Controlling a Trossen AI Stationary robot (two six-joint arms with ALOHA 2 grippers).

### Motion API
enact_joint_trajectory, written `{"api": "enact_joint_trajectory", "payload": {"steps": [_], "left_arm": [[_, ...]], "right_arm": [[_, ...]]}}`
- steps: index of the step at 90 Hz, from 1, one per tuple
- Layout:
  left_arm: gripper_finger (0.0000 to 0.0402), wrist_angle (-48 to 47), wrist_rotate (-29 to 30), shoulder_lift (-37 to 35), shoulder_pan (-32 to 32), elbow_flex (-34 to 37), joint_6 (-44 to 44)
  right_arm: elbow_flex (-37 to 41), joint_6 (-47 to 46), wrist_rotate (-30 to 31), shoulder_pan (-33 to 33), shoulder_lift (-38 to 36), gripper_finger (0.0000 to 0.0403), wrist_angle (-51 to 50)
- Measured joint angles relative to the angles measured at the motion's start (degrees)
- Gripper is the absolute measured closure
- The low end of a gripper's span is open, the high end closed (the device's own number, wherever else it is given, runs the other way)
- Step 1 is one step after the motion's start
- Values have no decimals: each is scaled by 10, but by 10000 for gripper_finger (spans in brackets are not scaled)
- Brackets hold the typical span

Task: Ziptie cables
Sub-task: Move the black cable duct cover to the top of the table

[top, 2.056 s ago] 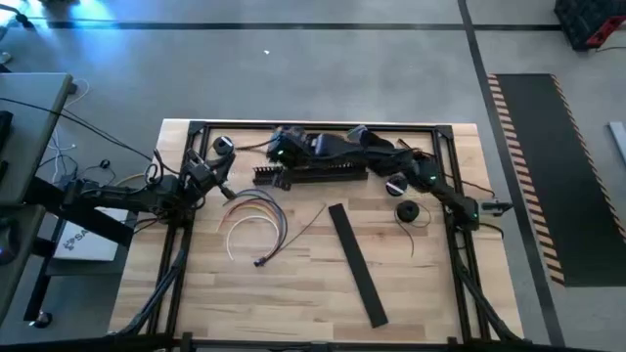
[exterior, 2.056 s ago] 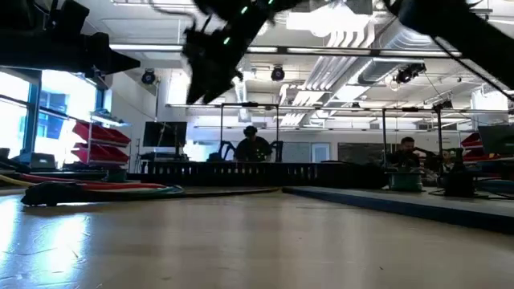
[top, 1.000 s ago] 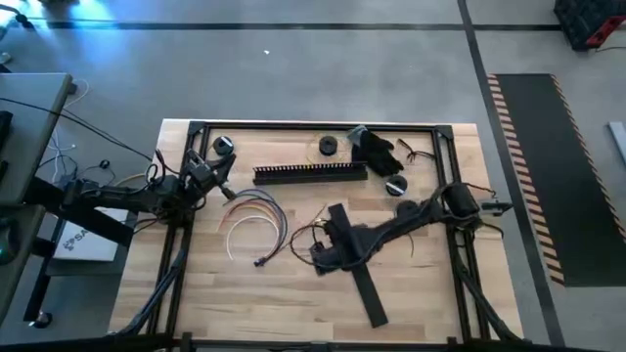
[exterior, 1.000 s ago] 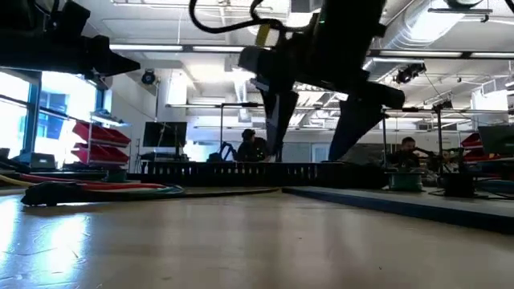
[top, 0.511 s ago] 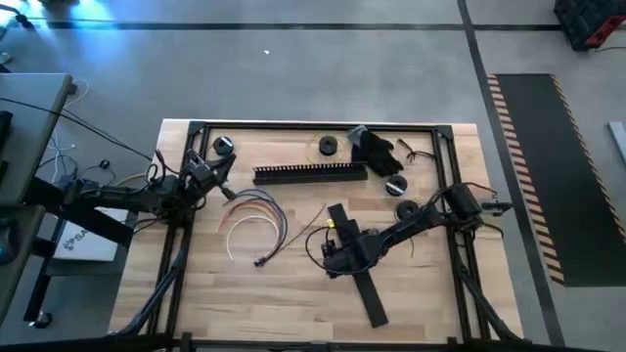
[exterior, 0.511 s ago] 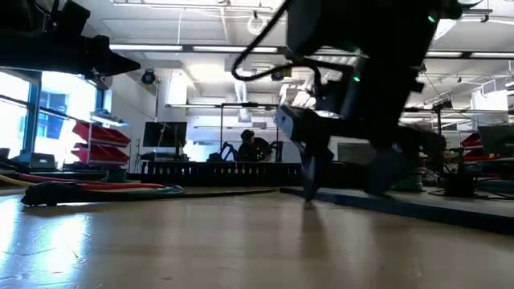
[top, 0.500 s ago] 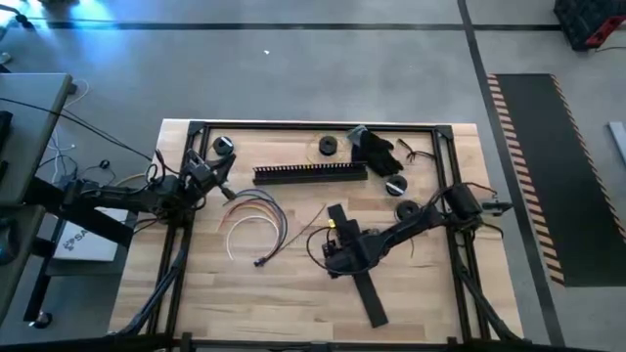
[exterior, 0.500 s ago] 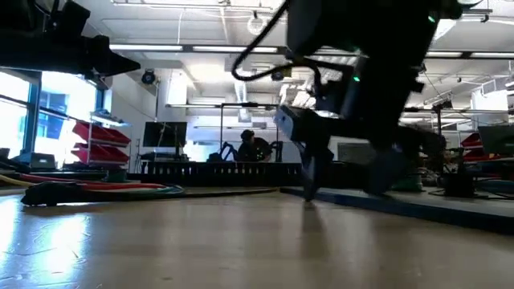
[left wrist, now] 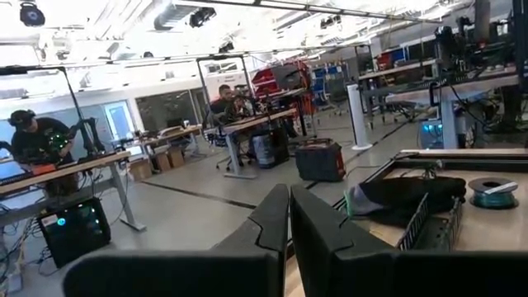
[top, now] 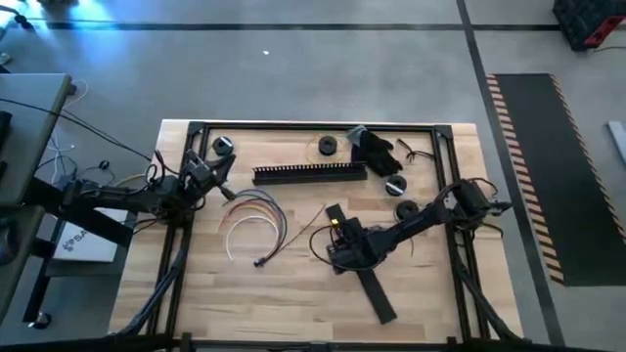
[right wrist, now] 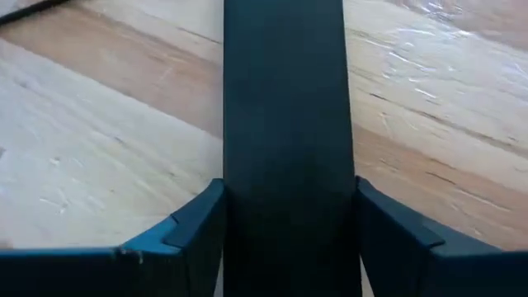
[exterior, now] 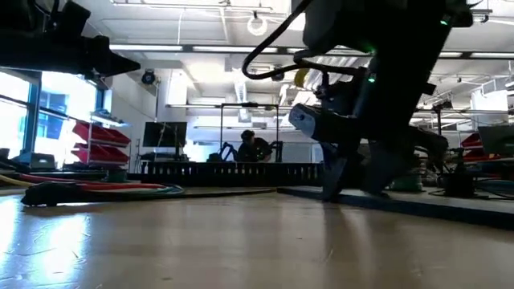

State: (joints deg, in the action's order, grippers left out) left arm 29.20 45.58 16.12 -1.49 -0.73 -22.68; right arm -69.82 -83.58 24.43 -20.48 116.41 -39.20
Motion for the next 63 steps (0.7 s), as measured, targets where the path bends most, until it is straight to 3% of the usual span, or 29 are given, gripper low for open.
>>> {"api": "enact_joint_trajectory", "payload": {"steps": [24, 28, 34, 52, 63], "left_arm": [[402, -4, 0, 0, 0, 0, 0], [402, -6, 0, 0, 0, 0, 0], [402, -8, 0, 0, 0, 0, 0], [402, -16, 0, 0, 0, 0, 0], [402, -16, 0, 0, 0, 0, 0]], "right_arm": [[-19, 188, -13, 62, -53, 208, 27], [-21, 229, -25, 77, -56, 254, 42], [-28, 288, -42, 100, -60, 290, 62], [-68, 468, -93, 175, -72, 354, 87], [-93, 559, -159, 202, -72, 365, 126]]}}
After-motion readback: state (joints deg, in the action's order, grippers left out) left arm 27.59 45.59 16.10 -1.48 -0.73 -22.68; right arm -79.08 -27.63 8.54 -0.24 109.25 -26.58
